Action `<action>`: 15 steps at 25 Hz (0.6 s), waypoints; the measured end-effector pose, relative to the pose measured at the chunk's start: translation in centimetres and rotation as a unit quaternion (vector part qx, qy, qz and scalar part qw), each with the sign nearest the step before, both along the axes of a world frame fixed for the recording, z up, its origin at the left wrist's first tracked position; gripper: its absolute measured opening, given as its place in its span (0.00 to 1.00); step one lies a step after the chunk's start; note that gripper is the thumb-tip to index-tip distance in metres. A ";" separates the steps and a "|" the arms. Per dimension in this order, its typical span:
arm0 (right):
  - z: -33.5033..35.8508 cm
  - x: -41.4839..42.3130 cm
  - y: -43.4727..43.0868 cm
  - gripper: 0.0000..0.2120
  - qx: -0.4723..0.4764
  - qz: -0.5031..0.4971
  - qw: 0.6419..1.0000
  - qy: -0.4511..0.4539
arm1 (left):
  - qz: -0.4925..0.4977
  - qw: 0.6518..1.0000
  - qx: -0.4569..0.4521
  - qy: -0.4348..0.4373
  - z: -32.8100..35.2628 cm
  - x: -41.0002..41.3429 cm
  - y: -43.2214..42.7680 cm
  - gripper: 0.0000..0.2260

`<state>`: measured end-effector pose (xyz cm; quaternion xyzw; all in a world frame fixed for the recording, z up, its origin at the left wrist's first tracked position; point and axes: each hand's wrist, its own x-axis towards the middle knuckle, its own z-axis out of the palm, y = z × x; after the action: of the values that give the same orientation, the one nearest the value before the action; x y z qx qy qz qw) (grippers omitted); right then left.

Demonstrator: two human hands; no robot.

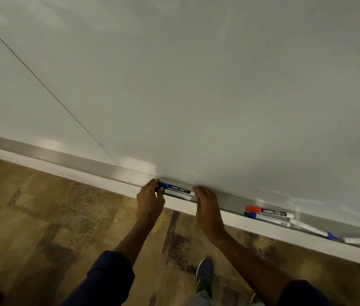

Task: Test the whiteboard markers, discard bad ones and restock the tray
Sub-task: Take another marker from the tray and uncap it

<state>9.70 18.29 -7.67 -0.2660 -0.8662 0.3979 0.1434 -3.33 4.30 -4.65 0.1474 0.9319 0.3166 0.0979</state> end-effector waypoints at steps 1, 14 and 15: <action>-0.1 -0.3 0.0 0.19 -0.003 0.005 1.000 -0.001 | 0.002 1.000 -0.002 -0.003 0.0 0.3 0.3 0.15; 2.7 6.2 3.7 0.17 0.099 0.041 0.994 -0.035 | -0.115 0.992 -0.006 0.056 1.1 4.7 2.8 0.18; 3.0 7.9 5.0 0.15 0.118 0.022 0.992 -0.031 | -0.152 0.987 0.008 0.059 1.1 5.8 3.5 0.17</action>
<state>17.55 23.27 -4.70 -0.2408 -0.9168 0.2870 0.1381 2.47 7.83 -3.55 0.3063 0.9002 0.2966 0.0883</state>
